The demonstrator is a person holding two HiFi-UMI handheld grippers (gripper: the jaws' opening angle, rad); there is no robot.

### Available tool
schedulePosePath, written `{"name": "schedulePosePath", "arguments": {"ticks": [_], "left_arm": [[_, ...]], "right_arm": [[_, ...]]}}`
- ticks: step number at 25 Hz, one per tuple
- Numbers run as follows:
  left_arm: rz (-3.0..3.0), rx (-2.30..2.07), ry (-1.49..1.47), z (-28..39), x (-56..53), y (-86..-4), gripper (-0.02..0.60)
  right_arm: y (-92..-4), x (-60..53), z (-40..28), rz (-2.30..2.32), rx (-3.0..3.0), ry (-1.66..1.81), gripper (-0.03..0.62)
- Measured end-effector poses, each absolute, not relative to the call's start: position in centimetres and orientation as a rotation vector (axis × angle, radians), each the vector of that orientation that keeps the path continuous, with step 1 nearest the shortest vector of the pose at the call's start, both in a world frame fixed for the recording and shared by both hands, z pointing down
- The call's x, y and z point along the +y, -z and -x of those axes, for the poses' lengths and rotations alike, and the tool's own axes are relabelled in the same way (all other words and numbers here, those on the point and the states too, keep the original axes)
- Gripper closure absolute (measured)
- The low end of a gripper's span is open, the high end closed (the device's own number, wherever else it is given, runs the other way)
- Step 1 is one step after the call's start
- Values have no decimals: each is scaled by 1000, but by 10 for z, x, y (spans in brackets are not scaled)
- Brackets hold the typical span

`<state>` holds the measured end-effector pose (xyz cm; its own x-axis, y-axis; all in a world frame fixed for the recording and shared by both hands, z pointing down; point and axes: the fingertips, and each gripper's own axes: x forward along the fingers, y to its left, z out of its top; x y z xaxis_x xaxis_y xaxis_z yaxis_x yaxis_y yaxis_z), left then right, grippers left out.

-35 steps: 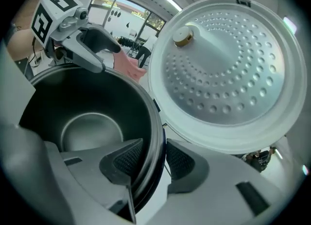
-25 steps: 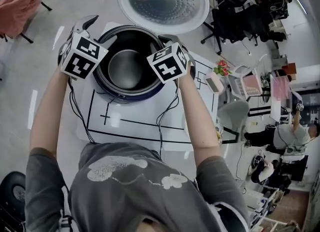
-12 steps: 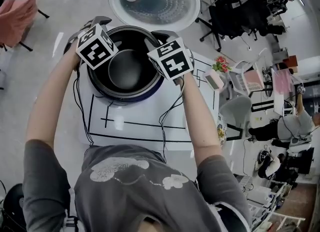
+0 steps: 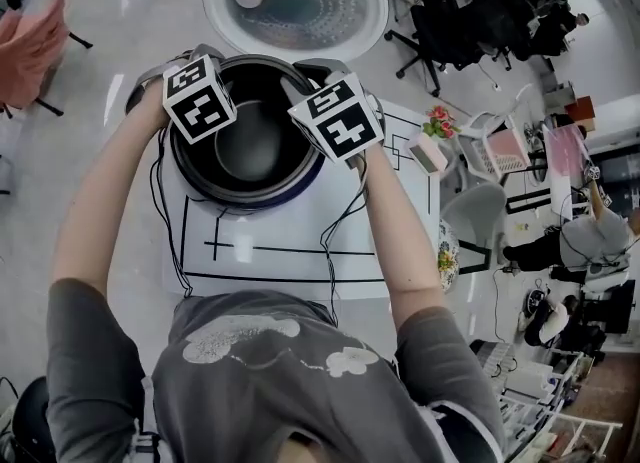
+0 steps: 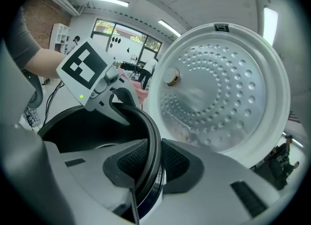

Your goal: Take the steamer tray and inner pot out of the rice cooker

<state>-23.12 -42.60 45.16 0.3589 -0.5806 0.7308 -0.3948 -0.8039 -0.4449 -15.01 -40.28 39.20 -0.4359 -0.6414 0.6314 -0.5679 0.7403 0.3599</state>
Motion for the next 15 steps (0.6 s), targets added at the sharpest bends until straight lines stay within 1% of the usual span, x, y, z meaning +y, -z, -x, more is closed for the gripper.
{"name": "schedulePosePath", "arguments": {"ticks": [7,15], "left_arm": [[2514,894,1405,231,-424,-442,479],[2651,936,1303,232,-416,-404,527]], "right_arm": [[-385,-402,149,-911,-2174,111,490],[-351,-394,150,-939,-2236,181,493]]}}
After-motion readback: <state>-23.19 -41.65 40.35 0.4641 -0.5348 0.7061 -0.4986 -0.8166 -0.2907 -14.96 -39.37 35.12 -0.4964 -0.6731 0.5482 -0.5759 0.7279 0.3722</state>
